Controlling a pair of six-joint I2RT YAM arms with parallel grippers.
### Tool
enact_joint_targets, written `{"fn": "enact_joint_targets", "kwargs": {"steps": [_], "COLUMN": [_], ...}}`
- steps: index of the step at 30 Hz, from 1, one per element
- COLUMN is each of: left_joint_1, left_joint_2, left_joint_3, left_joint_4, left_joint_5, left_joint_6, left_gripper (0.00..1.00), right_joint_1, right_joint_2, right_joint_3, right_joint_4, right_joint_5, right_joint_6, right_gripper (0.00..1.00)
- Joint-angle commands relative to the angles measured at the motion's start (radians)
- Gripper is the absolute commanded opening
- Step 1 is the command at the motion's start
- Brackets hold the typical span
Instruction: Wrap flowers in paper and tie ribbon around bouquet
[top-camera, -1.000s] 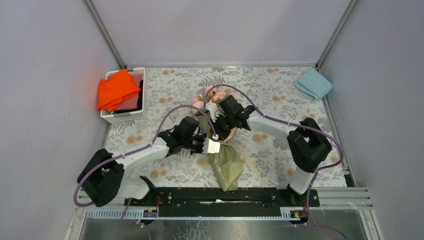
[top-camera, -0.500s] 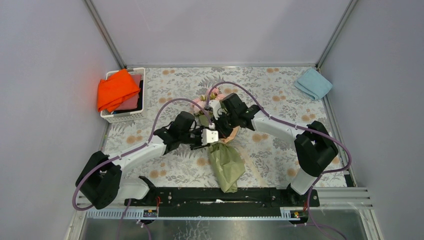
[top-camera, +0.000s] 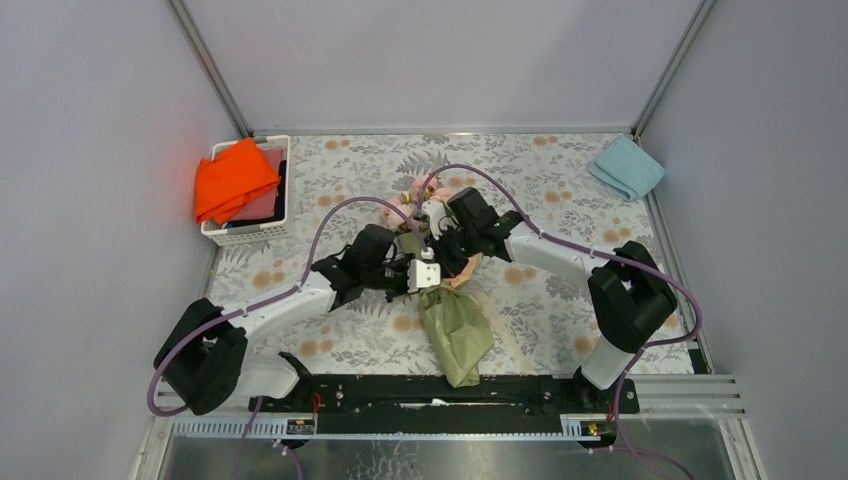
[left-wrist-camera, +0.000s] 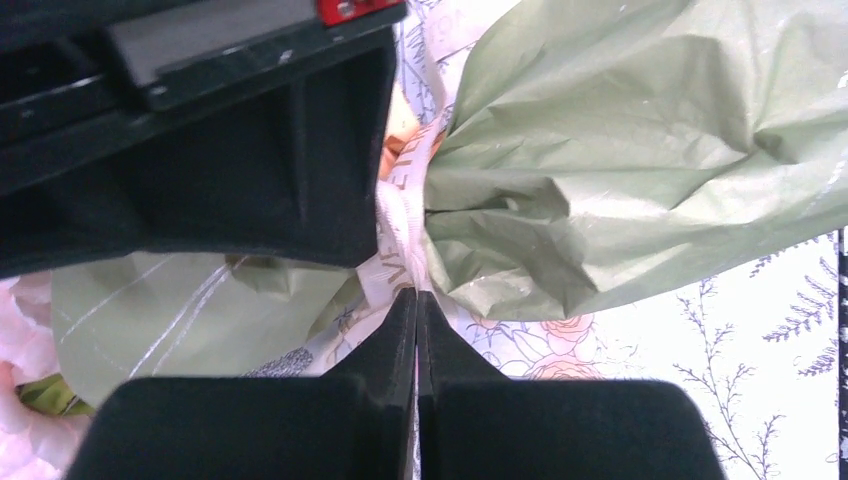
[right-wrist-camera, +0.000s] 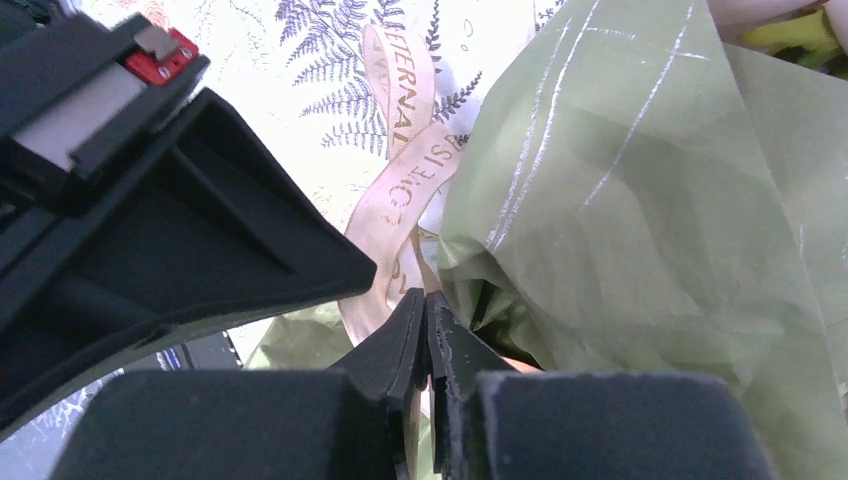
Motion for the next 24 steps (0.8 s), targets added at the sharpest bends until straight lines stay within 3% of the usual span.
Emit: {"fn": "enact_joint_targets", "kwargs": {"steps": [1,3,5,18,24], "left_joint_1": [-0.024,-0.031,-0.04,-0.064,-0.069], "left_joint_2": [-0.005,-0.01,-0.014,-0.051,-0.061], "left_joint_3": [-0.02,-0.024,-0.026,-0.03,-0.043], "left_joint_4": [0.015,0.005,-0.012,-0.131,-0.145], "left_joint_5": [0.043,0.046,0.051,0.053,0.07], "left_joint_6": [0.041,0.057,0.082,0.23,0.272], "left_gripper": [0.0,0.0,0.0,0.0,0.0], "right_joint_1": [-0.006,-0.006,-0.004,0.017,0.02], "right_joint_2": [-0.007,-0.005,0.002,0.118,0.124], "right_joint_3": [0.008,0.02,0.036,0.097,0.094], "right_joint_4": [0.019,0.004,-0.002,-0.086,-0.146], "right_joint_5": [-0.051,-0.059,-0.071,-0.112,-0.157], "right_joint_6": [0.002,-0.007,-0.021,-0.06,-0.111], "right_gripper": [0.16,0.26,0.3,0.19,0.33]}}
